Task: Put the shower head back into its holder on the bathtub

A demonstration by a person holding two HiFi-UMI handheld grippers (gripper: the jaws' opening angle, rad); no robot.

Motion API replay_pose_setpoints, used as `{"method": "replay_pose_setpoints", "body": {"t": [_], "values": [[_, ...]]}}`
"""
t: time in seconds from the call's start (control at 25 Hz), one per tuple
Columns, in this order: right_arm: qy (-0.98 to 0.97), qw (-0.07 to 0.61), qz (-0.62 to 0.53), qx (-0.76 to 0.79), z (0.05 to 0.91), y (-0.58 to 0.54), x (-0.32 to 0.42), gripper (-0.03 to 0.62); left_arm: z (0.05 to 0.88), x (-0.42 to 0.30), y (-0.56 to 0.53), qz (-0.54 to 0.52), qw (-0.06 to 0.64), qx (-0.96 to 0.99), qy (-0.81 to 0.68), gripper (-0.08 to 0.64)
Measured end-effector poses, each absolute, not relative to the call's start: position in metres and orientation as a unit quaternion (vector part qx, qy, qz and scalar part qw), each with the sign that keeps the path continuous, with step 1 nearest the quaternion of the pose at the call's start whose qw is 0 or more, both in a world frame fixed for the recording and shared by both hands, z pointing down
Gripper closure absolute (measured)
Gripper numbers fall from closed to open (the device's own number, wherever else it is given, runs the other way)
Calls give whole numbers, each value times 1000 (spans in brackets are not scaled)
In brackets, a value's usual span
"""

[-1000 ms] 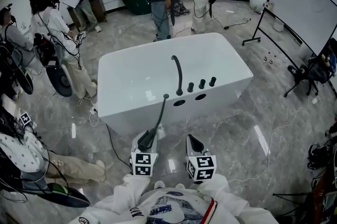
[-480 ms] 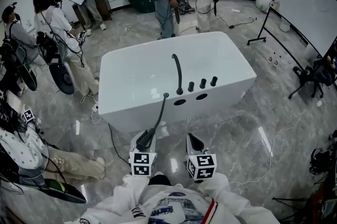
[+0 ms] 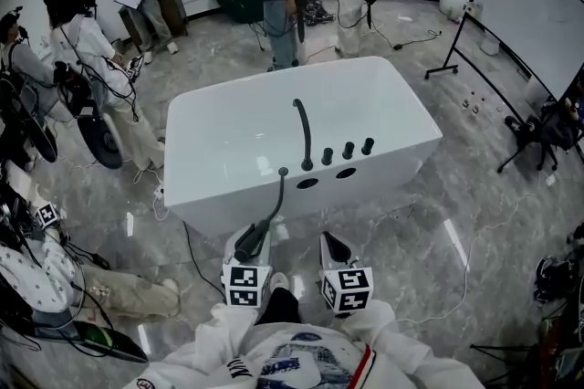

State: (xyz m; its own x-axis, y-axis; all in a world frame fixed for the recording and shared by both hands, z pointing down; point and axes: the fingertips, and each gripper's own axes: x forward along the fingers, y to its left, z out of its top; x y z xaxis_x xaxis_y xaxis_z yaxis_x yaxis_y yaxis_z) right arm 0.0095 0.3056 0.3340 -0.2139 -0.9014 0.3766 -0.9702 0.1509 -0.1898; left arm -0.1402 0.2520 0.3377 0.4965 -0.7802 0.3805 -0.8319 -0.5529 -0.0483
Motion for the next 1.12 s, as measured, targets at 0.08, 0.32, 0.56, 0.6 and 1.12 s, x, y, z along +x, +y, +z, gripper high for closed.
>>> {"method": "replay_pose_setpoints", "body": {"t": [0.08,0.32,0.56,0.6,1.12], "values": [[-753,88,198,622,333,295,9,588,338,-138,241,183,71,864,-464,423],[-750,94,205,621,341,267,7,588,345,-131,217,190,72,869,-451,423],[-744,103,213,624,352,248,4,588,358,-127,199,197,79,875,-435,425],[-743,105,215,625,353,244,4,588,359,-126,196,198,80,876,-432,424],[-736,136,218,626,358,195,-12,588,373,-128,146,198,106,885,-408,425]]}}
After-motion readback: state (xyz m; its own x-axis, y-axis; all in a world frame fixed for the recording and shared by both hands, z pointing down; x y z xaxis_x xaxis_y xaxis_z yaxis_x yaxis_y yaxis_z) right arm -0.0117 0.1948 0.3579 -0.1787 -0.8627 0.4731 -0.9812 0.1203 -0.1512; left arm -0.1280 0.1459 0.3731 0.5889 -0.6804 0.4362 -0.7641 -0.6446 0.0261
